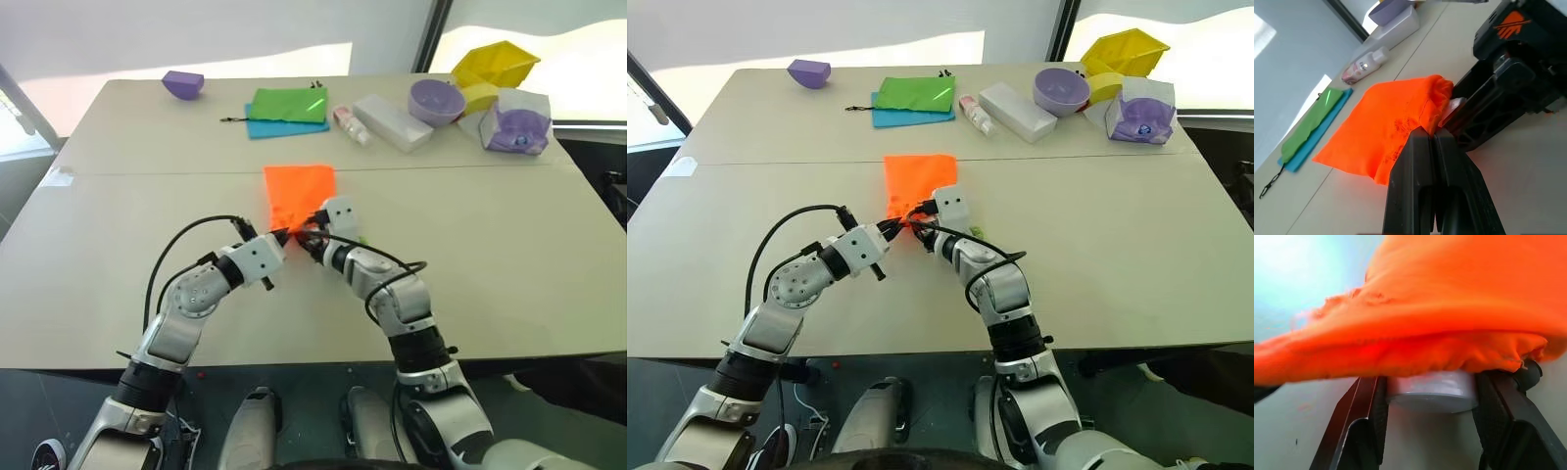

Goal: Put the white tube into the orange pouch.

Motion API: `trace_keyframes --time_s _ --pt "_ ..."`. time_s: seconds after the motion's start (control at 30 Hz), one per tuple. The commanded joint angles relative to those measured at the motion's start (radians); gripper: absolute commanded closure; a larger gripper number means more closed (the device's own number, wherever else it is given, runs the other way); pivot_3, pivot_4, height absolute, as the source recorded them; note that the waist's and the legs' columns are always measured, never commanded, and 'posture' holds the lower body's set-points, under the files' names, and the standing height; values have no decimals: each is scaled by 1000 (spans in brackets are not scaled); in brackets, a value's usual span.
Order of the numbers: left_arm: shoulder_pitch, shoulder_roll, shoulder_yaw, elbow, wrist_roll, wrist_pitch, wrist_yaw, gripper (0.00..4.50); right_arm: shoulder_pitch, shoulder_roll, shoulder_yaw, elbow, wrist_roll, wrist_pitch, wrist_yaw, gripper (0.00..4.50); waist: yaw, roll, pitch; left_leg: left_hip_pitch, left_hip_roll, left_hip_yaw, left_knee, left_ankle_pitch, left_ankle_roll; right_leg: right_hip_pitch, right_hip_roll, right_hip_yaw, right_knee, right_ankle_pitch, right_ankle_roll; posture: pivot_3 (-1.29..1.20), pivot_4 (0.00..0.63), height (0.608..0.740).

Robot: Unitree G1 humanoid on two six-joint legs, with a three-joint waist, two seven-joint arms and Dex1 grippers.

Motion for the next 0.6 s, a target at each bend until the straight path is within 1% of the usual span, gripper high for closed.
trace_keyframes --time_s 0.03,0.27,0.43,0.6 --pt "-5 -4 0 -40 -14 0 -2 4500 -46 30 2 15 5 -41 9 2687 0 0 0 0 0 0 0 0 0 0 0 0 0 0 0 0 150 740" --pt "-7 -7 -6 -38 -11 7 -3 4500 -84 73 -10 67 12 -62 5 2687 -1 0 0 -1 0 1 -1 0 0 -1 0 0 0 0 0 0 150 740" --pt "-15 -15 -15 -36 -9 11 -5 4500 -133 94 -5 167 -14 -116 -1 2687 -2 0 0 -1 0 0 -1 0 0 -1 0 0 0 0 0 0 150 740" --pt "-15 -11 -15 -34 -5 10 -9 4500 -162 95 -18 237 -39 -165 -36 2687 -11 0 0 -1 0 0 -1 0 -1 -1 0 0 0 0 0 0 150 740"
